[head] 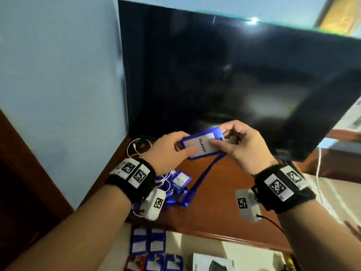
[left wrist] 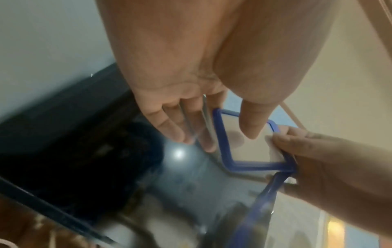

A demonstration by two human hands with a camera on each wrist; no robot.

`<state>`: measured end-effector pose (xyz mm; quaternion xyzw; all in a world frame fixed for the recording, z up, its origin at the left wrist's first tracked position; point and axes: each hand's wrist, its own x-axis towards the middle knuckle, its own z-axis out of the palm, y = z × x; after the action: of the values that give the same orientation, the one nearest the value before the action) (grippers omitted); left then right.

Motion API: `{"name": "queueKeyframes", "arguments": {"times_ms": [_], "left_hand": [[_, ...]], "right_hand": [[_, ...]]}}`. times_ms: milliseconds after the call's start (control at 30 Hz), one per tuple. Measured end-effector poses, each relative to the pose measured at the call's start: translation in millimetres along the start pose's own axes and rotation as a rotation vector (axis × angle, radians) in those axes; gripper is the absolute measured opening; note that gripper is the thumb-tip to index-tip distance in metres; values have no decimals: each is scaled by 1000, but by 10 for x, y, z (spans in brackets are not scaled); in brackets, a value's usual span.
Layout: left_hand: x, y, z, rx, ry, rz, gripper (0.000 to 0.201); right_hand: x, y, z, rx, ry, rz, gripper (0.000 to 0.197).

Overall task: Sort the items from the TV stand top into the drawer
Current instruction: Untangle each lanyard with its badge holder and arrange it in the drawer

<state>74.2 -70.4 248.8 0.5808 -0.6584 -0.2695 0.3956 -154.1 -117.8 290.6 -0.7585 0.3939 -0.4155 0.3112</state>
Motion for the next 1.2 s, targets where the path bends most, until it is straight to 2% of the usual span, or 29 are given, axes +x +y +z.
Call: {"name": "queueKeyframes", "arguments": {"times_ms": [67, 133, 200, 267, 333, 433, 533, 567, 633, 700, 733, 767, 800, 900, 933, 1033, 1200], "left_hand": [[23, 165, -1, -84, -29, 6, 12], [-29, 283, 42, -228, 3, 3, 8], [-101, 370, 127, -403, 73, -47, 9], [-197, 463, 221, -518, 127, -103, 13], [-328, 546, 325, -564, 97, -120, 16], [-535, 604, 451, -539, 10, -128, 19], [-616, 511, 445, -426, 39, -146, 6], [-617, 501, 398, -452, 49, -169, 12], [-568, 442, 312, -410, 52, -150, 53], [-501, 470, 256, -314, -23, -51, 85], [-470, 518, 260, -296, -78, 14, 91], [-443, 593, 283, -293, -134, 66, 89], [-417, 668, 310, -286, -177, 99, 78], [-408, 943, 346, -320, -224, 155, 15], [-417, 985, 338, -366, -216, 146, 10], [-448, 893, 300, -463, -174, 52, 26], [-433, 633, 104, -285, 32, 12, 25]], "right_hand": [[-47, -34, -149, -44, 85, -5, 37], [-154, 2, -245, -194, 288, 2, 47], [-337, -22, -267, -290, 450, 87, 49], [-506, -91, -213, -205, 357, 211, 52], [-625, -113, -141, -29, 212, 263, 48], [-672, -108, -143, 130, 97, 228, 29], [-670, -243, -312, 237, 96, 198, 16], [-660, -307, -383, 256, 87, 176, 16], [-646, -450, -524, 221, -6, 120, 17], [-640, -614, -615, 152, -164, 63, 17], [-637, -703, -638, 117, -230, 37, 19], [-629, -779, -657, 75, -270, 7, 21], [-620, -848, -676, 28, -280, -26, 23], [-587, -938, -741, -123, -161, -108, 29], [-585, -929, -773, -139, -102, -106, 32], [-603, -812, -890, -46, 47, 1, 37], [-685, -591, -1008, 29, 47, 109, 28]]}}
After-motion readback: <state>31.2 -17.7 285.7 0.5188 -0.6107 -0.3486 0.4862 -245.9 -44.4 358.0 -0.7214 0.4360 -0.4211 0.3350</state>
